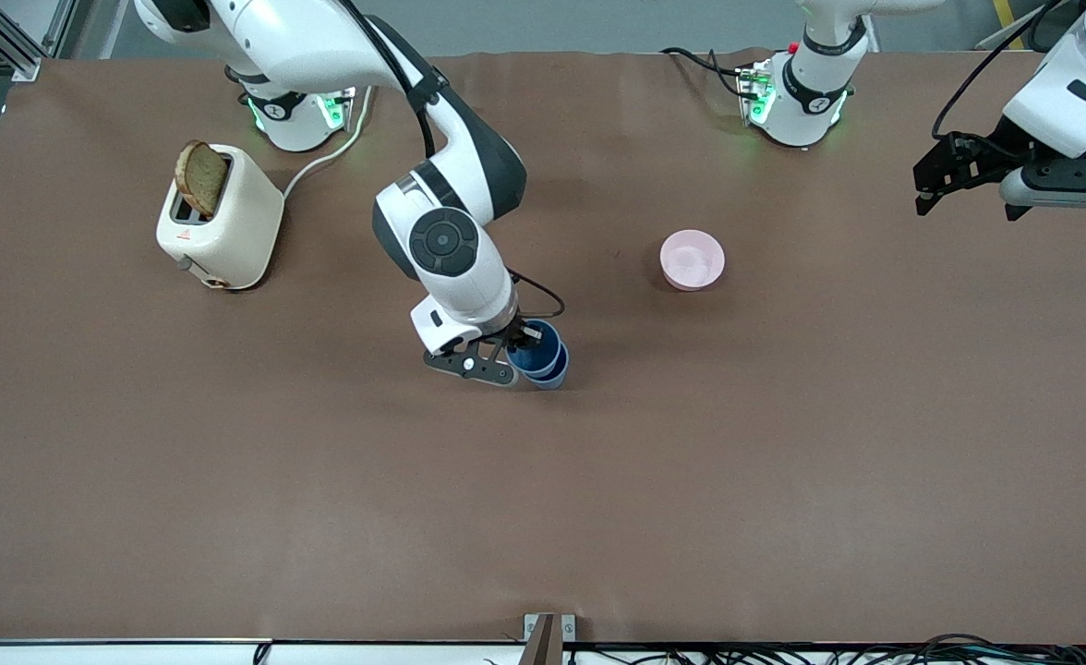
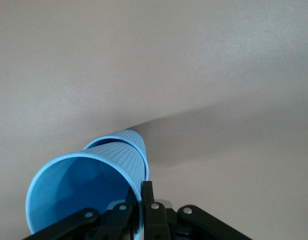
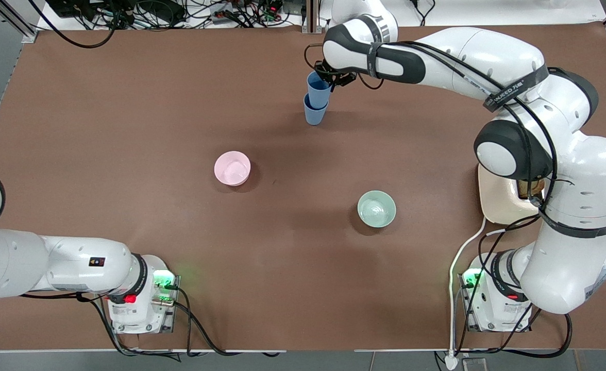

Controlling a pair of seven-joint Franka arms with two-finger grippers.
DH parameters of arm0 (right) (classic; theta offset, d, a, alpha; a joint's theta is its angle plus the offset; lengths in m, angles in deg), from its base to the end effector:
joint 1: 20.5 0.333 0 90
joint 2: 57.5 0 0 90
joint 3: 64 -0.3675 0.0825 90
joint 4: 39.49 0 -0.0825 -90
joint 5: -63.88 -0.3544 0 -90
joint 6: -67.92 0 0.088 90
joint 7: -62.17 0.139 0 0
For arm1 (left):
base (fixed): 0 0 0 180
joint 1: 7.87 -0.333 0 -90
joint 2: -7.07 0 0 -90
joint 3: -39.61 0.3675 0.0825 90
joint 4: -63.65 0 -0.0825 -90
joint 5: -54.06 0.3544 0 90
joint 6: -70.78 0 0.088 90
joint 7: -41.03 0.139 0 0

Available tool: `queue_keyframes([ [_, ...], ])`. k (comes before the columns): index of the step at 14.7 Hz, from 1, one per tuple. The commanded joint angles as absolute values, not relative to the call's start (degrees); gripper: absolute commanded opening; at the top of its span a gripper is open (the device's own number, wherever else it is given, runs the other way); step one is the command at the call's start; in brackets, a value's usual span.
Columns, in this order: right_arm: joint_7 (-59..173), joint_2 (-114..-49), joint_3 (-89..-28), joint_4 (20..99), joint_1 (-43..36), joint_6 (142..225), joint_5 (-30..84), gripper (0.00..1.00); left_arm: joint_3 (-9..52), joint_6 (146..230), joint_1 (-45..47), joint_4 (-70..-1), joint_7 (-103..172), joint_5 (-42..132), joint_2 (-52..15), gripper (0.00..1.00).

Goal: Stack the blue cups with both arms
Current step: 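Open the right gripper to release the stacked blue cups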

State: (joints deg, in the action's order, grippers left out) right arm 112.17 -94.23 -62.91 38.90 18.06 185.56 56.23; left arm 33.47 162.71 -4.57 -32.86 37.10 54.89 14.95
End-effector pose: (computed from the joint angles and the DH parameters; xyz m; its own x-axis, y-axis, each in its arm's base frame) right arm 0.5756 0.4590 0.3681 0.9619 -0.2674 -0.0573 -0.2720 -0.9569 -0.1016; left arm 0.4729 -0.0811 0.6652 0.9936 -0.0961 0.0586 -0.0947 -0.9952 -0.0252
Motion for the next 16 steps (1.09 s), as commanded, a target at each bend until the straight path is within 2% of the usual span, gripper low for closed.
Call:
queue_keyframes([
  [1, 113.06, -94.32, -62.95, 39.43, 18.35, 188.32, 56.68, 0.03, 33.46, 162.10, -4.27, -32.59, 34.53, 53.19, 14.81, 1.00],
  [2, 113.14, -94.41, -62.95, 39.43, 18.53, 188.68, 56.59, 0.07, 33.46, 161.92, -4.27, -32.59, 34.61, 53.19, 14.81, 1.00],
  [3, 113.14, -94.50, -63.03, 39.43, 18.96, 188.77, 56.42, 0.17, 33.54, 161.48, -4.35, -32.59, 35.22, 53.19, 14.72, 1.00],
  [4, 113.06, -94.59, -63.04, 39.43, 19.14, 188.77, 56.50, 0.41, 33.54, 161.39, -4.35, -32.59, 35.57, 53.62, 14.72, 1.00],
  [5, 113.23, -94.59, -62.95, 39.43, 19.14, 188.77, 56.50, 0.81, 33.54, 161.39, -4.35, -32.59, 36.19, 53.97, 14.72, 1.00],
  [6, 113.06, -94.50, -62.95, 39.43, 19.23, 188.59, 56.76, 1.00, 33.46, 161.39, -4.27, -32.51, 36.45, 54.15, 14.80, 1.00],
  [8, 112.88, -93.80, -62.69, 39.35, 18.45, 188.15, 56.76, 1.00, 32.32, 161.39, -4.35, -32.42, 36.46, 54.94, 14.81, 1.00],
  [10, 112.01, -90.04, -59.98, 39.43, 16.95, 185.97, 57.29, 1.00, 32.14, 161.39, -4.35, -32.33, 36.46, 56.17, 14.72, 1.00],
  [14, 99.12, -80.55, -53.47, 39.61, 10.46, 171.05, 59.49, 1.00, 32.05, 161.39, -4.35, -32.33, 36.63, 56.09, 14.72, 1.00],
  [16, 94.26, -76.59, -52.93, 40.74, 4.14, 164.71, 59.49, 1.00, 32.05, 161.39, -4.27, -32.33, 36.63, 56.09, 14.72, 1.00],
])
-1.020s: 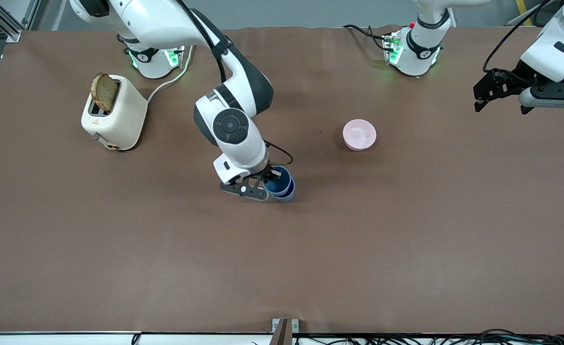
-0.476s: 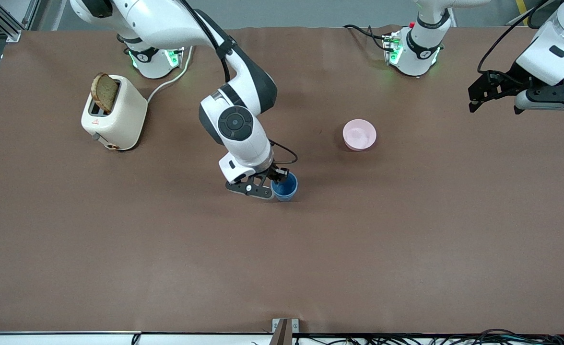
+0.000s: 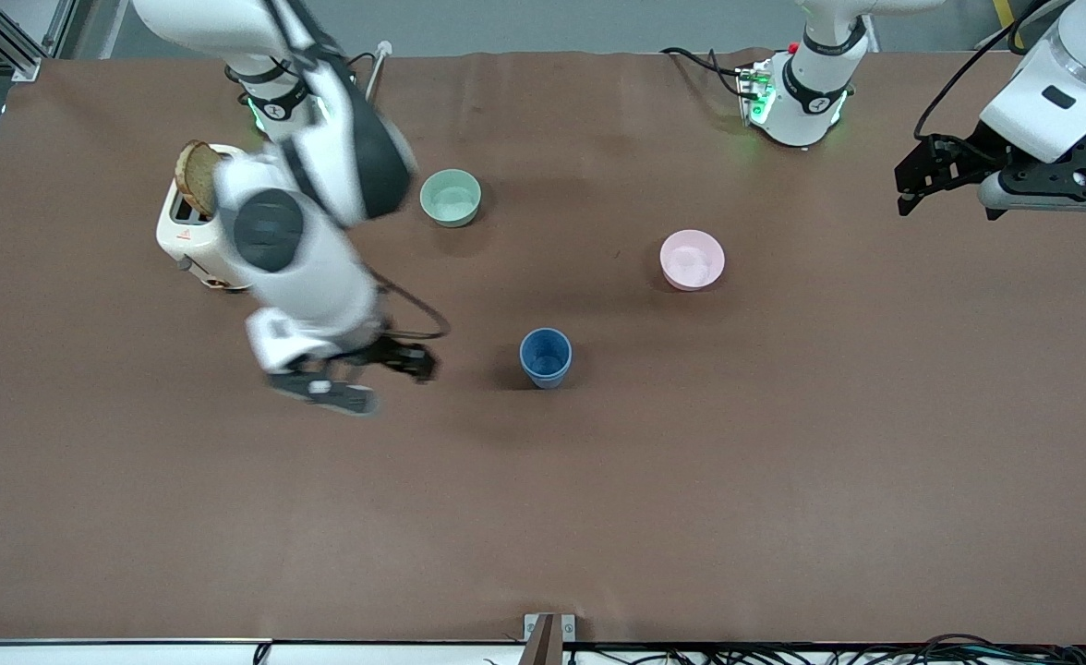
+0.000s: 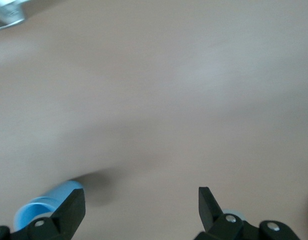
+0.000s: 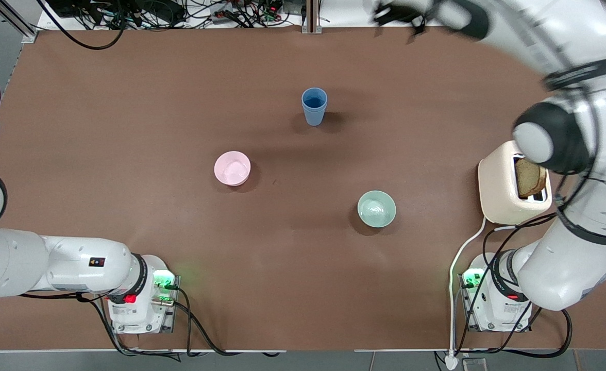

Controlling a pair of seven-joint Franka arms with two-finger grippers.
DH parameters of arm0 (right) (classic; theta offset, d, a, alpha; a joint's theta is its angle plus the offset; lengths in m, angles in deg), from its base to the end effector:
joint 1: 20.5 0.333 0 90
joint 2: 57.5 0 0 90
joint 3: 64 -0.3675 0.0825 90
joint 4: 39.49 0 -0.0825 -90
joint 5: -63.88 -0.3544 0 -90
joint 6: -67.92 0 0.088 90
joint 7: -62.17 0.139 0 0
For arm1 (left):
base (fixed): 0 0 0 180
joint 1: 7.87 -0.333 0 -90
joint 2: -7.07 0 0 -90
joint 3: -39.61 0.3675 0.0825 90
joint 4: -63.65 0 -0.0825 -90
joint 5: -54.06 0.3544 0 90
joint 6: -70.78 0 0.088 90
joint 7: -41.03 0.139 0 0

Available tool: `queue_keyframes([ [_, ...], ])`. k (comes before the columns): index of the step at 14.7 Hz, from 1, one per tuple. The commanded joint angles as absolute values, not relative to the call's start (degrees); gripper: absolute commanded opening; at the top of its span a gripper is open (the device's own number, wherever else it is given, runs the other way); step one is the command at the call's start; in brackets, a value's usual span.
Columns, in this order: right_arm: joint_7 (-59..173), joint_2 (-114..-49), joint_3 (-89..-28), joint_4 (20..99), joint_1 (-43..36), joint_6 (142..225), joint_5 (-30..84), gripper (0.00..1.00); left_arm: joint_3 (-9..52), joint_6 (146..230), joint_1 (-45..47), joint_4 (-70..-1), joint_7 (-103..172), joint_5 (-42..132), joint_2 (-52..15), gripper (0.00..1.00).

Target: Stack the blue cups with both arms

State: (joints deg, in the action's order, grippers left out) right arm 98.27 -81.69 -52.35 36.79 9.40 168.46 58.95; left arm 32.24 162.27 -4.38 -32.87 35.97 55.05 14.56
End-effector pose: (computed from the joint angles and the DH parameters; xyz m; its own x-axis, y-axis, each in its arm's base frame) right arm 0.6299 0.2471 0.5164 0.9526 -0.3042 0.0066 -0.3042 -0.9526 -0.0072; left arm 0.4720 -0.0932 0.6610 0.9939 -0.1010 0.0447 -0.0997 -0.9946 -0.0302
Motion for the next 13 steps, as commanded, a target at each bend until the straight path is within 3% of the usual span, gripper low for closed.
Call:
queue_keyframes([
  [1, 92.33, -74.66, -52.93, 41.88, 1.16, 162.51, 59.49, 1.00, 32.05, 161.39, -4.35, -32.33, 36.63, 56.09, 14.72, 1.00],
  [7, 81.98, -61.03, -52.84, 55.15, -11.16, 158.09, 62.20, 1.00, 32.05, 161.39, -4.27, -32.16, 37.25, 56.17, 14.63, 1.00],
  [13, 58.06, -57.94, -52.84, 52.81, -24.36, 157.92, 62.48, 1.00, 32.05, 161.39, -4.35, -29.26, 37.25, 56.09, 12.87, 1.00],
])
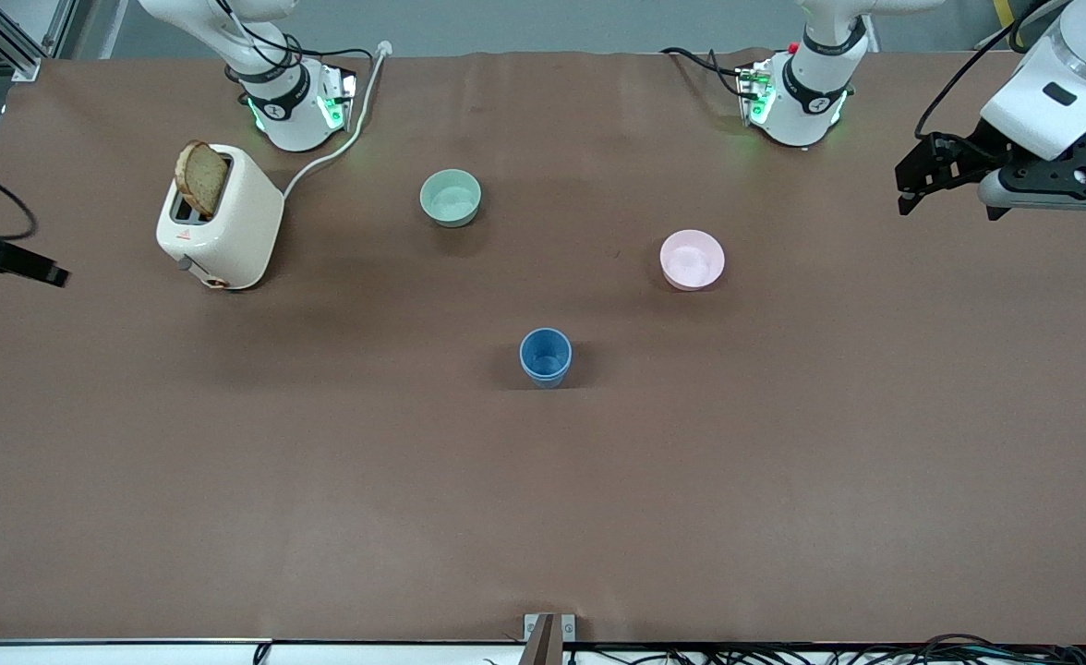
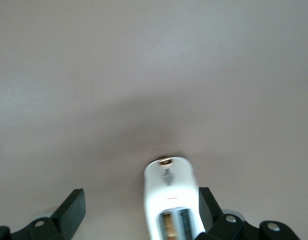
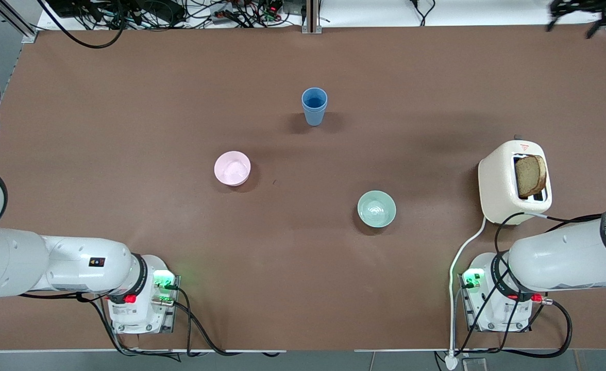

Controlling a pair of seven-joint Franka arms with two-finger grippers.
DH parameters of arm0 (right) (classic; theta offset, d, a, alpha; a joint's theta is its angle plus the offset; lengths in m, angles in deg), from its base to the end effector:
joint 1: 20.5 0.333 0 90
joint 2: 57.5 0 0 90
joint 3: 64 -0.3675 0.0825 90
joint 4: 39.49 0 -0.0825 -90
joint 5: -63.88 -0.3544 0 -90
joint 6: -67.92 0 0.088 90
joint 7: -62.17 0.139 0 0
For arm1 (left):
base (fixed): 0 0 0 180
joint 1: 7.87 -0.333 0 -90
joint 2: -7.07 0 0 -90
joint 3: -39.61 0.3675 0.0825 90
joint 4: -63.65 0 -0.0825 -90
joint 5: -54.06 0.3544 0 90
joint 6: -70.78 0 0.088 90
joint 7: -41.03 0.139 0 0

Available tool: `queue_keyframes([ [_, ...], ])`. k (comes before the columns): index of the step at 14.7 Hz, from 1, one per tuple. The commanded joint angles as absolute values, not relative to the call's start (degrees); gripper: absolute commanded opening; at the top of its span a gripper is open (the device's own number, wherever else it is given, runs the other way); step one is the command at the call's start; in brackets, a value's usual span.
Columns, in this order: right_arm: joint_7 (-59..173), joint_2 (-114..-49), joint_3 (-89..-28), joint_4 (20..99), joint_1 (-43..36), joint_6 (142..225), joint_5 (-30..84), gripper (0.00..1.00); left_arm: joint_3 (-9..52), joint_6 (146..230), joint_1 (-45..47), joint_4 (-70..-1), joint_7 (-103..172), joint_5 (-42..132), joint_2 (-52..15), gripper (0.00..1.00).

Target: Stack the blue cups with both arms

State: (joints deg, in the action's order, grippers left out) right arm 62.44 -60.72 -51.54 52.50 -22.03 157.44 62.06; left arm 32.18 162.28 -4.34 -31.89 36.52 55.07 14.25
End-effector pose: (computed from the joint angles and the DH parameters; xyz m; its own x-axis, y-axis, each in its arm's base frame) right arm 0.5228 -0.1222 0.5989 0.9644 -0.2457 -0.0979 -0.2487 -0.9684 -0.0191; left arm 0.4744 -0.0944 0.6661 0.9921 -0.1124 0.0562 -0.1109 -0.9934 -0.0294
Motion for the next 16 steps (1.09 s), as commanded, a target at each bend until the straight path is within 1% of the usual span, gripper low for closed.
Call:
queue_keyframes([
  [1, 57.86, -58.03, -52.84, 50.09, -24.36, 157.40, 62.48, 1.00, 32.05, 161.39, -4.35, -29.26, 37.16, 56.09, 12.87, 1.00],
  [4, 58.39, -58.38, -53.54, 41.65, -23.23, 151.43, 62.56, 1.00, 32.05, 161.39, -4.35, -29.26, 37.25, 56.17, 12.87, 1.00],
  [5, 58.56, -58.46, -53.54, 40.85, -21.83, 150.89, 62.83, 1.00, 32.05, 161.39, -4.35, -29.26, 37.25, 56.09, 12.87, 1.00],
  [6, 59.09, -58.55, -53.54, 41.10, -20.60, 150.80, 63.61, 1.00, 32.05, 161.39, -4.35, -29.26, 37.25, 56.09, 12.87, 1.00],
  [9, 59.18, -58.55, -53.54, 42.24, -20.50, 150.89, 64.59, 1.00, 32.05, 161.39, -4.35, -29.26, 37.25, 56.09, 12.79, 1.00],
  [16, 59.36, -58.55, -53.63, 42.16, -19.27, 151.33, 64.50, 1.00, 32.05, 161.39, -4.44, -29.26, 37.42, 56.17, 12.78, 1.00],
])
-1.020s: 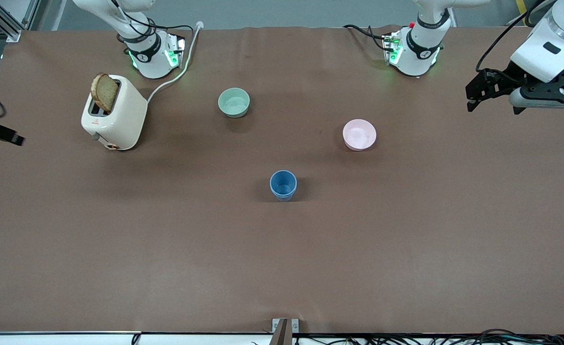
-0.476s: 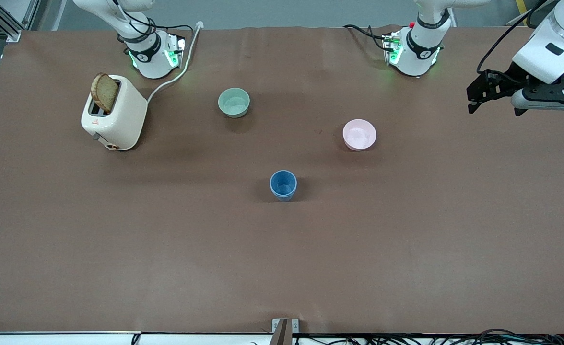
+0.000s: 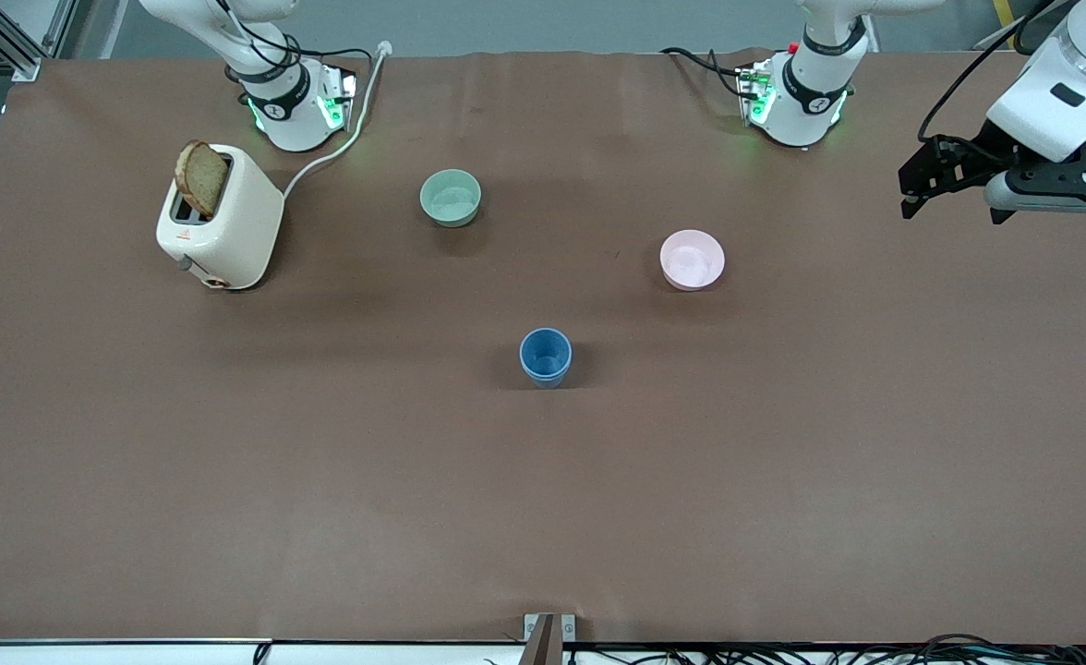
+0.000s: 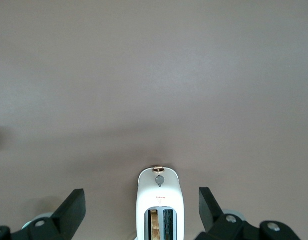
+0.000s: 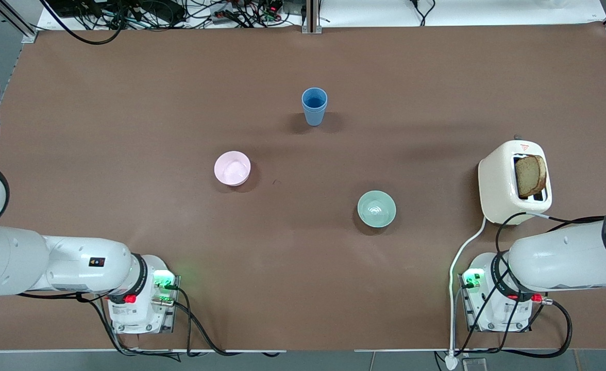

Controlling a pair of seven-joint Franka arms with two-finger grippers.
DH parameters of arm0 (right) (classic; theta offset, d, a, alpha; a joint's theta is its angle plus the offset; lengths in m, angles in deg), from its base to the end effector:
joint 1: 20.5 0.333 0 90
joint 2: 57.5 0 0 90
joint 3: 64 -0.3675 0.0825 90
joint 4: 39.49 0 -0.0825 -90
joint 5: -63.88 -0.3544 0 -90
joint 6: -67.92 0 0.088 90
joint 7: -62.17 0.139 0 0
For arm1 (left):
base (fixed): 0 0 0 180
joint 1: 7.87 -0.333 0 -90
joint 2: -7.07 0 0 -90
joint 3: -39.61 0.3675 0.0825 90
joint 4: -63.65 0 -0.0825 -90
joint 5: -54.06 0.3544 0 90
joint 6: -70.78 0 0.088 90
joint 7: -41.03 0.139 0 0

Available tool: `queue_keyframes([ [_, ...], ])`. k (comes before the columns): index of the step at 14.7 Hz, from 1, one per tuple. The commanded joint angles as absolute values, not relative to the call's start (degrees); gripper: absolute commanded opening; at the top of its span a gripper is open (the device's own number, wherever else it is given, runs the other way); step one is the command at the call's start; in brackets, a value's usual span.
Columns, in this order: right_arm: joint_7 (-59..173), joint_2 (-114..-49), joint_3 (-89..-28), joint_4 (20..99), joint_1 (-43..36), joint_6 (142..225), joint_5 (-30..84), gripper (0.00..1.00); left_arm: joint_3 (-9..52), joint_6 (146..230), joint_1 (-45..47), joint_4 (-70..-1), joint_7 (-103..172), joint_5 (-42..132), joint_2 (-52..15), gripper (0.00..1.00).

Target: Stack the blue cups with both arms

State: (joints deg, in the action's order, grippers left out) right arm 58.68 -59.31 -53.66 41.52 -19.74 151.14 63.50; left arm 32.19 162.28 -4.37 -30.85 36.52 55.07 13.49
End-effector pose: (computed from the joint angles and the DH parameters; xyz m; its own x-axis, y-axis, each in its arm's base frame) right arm 0.5174 -0.0842 0.6857 0.9944 -0.1052 0.0075 -0.1052 -0.9945 -0.0005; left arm 0.4795 -0.0946 0.6678 0.9919 -0.1118 0.0610 -0.1103 -0.9935 -0.0273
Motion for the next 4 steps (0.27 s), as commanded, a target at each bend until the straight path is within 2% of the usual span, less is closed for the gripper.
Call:
queue_keyframes([
  [1, 59.35, -58.55, -53.63, 42.16, -19.18, 151.15, 64.59, 1.00, 32.05, 161.39, -4.44, -29.26, 37.51, 56.17, 12.78, 1.00],
  [4, 59.44, -58.55, -53.63, 42.16, -18.92, 151.41, 64.59, 1.00, 32.05, 161.39, -4.44, -29.26, 37.51, 56.17, 12.78, 1.00],
])
